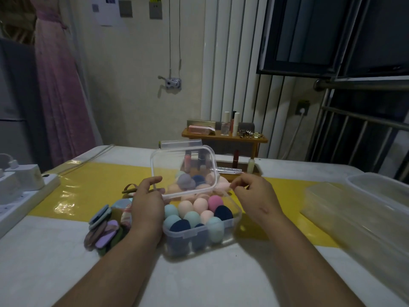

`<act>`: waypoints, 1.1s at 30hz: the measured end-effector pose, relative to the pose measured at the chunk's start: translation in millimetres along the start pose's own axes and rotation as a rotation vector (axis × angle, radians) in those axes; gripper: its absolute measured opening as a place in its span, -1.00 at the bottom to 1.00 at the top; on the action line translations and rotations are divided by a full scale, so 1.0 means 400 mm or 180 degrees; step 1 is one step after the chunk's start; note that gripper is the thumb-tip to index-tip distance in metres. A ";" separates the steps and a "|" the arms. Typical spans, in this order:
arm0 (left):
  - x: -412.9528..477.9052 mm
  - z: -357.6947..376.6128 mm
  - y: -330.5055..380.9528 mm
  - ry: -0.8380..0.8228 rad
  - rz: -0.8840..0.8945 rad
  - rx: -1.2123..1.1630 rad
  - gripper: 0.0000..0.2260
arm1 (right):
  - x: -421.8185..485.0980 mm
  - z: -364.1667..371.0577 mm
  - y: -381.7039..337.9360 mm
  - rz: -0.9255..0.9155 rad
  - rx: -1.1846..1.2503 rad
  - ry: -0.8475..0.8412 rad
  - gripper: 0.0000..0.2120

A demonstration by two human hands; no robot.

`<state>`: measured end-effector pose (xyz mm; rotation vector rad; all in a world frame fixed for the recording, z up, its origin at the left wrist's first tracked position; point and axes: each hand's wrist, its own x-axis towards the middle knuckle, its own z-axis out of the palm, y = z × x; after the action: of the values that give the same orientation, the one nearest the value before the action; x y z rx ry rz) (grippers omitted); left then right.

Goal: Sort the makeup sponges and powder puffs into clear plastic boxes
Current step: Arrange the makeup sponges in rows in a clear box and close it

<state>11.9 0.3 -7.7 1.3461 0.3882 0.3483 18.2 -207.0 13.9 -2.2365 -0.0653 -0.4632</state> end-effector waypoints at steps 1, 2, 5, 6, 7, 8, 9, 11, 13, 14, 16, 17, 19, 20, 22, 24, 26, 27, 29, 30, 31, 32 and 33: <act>0.000 0.000 -0.001 0.0026 0.0008 -0.0015 -0.55 | 0.004 0.005 0.016 0.0106 -0.0084 0.0032 -0.78; 0.001 0.000 -0.001 0.0053 0.0027 -0.0022 -0.56 | 0.008 0.013 0.033 0.0189 -0.0212 0.0028 -0.73; 0.006 0.000 -0.003 0.0112 0.0094 0.0014 -0.56 | 0.022 0.035 0.074 0.0224 -0.0513 -0.0115 -0.55; 0.008 0.000 -0.004 0.0131 0.0112 0.0042 -0.56 | 0.027 0.040 0.085 0.0221 -0.0509 -0.0216 -0.50; 0.010 -0.001 -0.004 0.0155 0.0121 0.0071 -0.56 | 0.033 0.049 0.098 0.0217 -0.0504 -0.0342 -0.47; 0.012 -0.002 -0.004 0.0175 0.0124 0.0094 -0.57 | 0.037 0.057 0.109 0.0218 -0.0534 -0.0483 -0.44; 0.014 -0.002 -0.004 0.0192 0.0125 0.0114 -0.57 | 0.042 0.066 0.118 0.0206 -0.0591 -0.0605 -0.40; 0.019 -0.004 -0.007 0.0208 0.0127 0.0141 -0.57 | 0.046 0.084 0.123 0.0202 -0.0721 -0.0798 -0.33; 0.022 -0.004 -0.010 0.0211 0.0146 0.0153 -0.58 | 0.055 0.099 0.119 0.0141 -0.0932 -0.0947 -0.26; 0.023 -0.004 -0.011 0.0218 0.0161 0.0167 -0.58 | 0.060 0.104 0.114 0.0088 -0.1088 -0.1009 -0.22; 0.026 -0.005 -0.013 0.0218 0.0171 0.0161 -0.57 | 0.070 0.111 0.113 0.0018 -0.1428 -0.1028 -0.16; 0.027 -0.006 -0.014 0.0212 0.0163 0.0168 -0.56 | 0.071 0.110 0.115 0.0001 -0.1569 -0.0981 -0.14; 0.027 -0.006 -0.015 0.0195 0.0150 0.0184 -0.55 | 0.064 0.101 0.117 -0.0010 -0.1793 -0.0844 -0.19; 0.027 -0.007 -0.015 0.0186 0.0151 0.0182 -0.55 | 0.059 0.095 0.115 -0.0012 -0.1848 -0.0752 -0.29; 0.027 -0.007 -0.015 0.0188 0.0170 0.0190 -0.55 | 0.051 0.088 0.105 -0.0120 -0.1867 -0.0439 -0.53; 0.027 -0.007 -0.015 0.0168 0.0167 0.0165 -0.56 | 0.047 0.087 0.094 -0.0266 -0.1735 -0.0167 -0.72; 0.026 -0.006 -0.016 0.0130 0.0140 0.0119 -0.56 | 0.046 0.085 0.090 -0.0242 -0.1411 -0.0030 -0.82; 0.025 -0.007 -0.016 0.0115 0.0131 0.0104 -0.56 | 0.043 0.081 0.090 -0.0163 -0.1222 0.0030 -0.82; 0.026 -0.007 -0.015 0.0077 0.0130 0.0064 -0.55 | 0.038 0.066 0.089 -0.0042 -0.0861 0.0189 -0.80; 0.026 -0.006 -0.014 0.0050 0.0122 0.0063 -0.55 | 0.036 0.057 0.086 0.0003 -0.0635 0.0267 -0.79; 0.027 -0.007 -0.014 0.0021 0.0109 0.0066 -0.54 | 0.035 0.046 0.081 0.0061 -0.0390 0.0329 -0.74; 0.028 -0.007 -0.015 -0.0009 0.0090 0.0060 -0.53 | 0.033 0.034 0.075 0.0090 -0.0170 0.0378 -0.70; 0.027 -0.007 -0.015 -0.0039 0.0074 0.0043 -0.52 | 0.031 0.021 0.065 0.0067 -0.0026 0.0403 -0.70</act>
<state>20.4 6.7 -15.1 1.3663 0.3655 0.3570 37.5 -219.1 -5.6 -2.2084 0.0260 -0.5932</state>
